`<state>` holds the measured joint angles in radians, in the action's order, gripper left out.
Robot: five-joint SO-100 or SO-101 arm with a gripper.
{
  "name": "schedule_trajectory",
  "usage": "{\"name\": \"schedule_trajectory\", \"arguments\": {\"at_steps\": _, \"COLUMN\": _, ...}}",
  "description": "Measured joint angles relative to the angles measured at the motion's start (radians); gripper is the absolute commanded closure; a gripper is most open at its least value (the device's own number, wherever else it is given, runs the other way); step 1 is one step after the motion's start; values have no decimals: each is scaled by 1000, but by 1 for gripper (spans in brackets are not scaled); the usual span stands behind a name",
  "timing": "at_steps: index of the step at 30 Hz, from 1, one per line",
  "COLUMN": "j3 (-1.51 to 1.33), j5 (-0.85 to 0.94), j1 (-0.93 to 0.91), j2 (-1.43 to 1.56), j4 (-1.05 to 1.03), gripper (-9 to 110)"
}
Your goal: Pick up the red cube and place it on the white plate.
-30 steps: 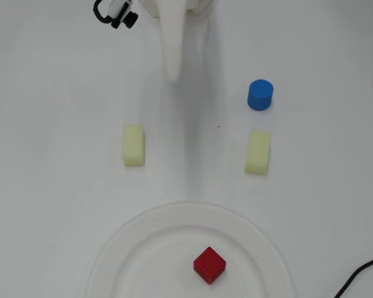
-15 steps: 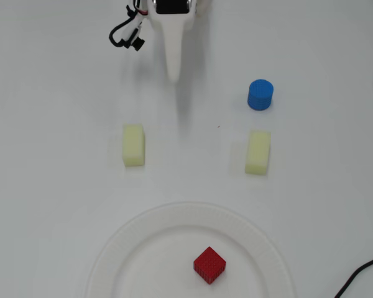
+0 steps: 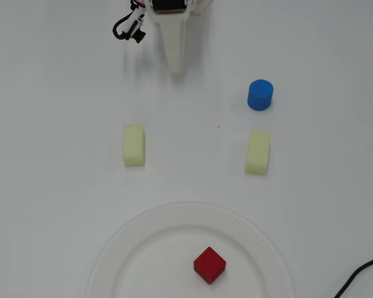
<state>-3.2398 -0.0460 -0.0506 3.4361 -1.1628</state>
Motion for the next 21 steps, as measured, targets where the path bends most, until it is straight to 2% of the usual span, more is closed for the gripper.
{"name": "schedule_trajectory", "arguments": {"at_steps": 7, "j3": 6, "j5": 44, "j1": 0, "j2": 0, "j4": -69, "gripper": 101}}
{"name": "schedule_trajectory", "arguments": {"at_steps": 15, "j3": 6, "j5": 43, "j1": -5, "j2": 0, "j4": -69, "gripper": 101}}
{"name": "schedule_trajectory", "arguments": {"at_steps": 18, "j3": 6, "j5": 25, "j1": -9, "j2": 0, "j4": -69, "gripper": 97}}
{"name": "schedule_trajectory", "arguments": {"at_steps": 21, "j3": 6, "j5": 14, "j1": -9, "j2": 0, "j4": -69, "gripper": 99}}
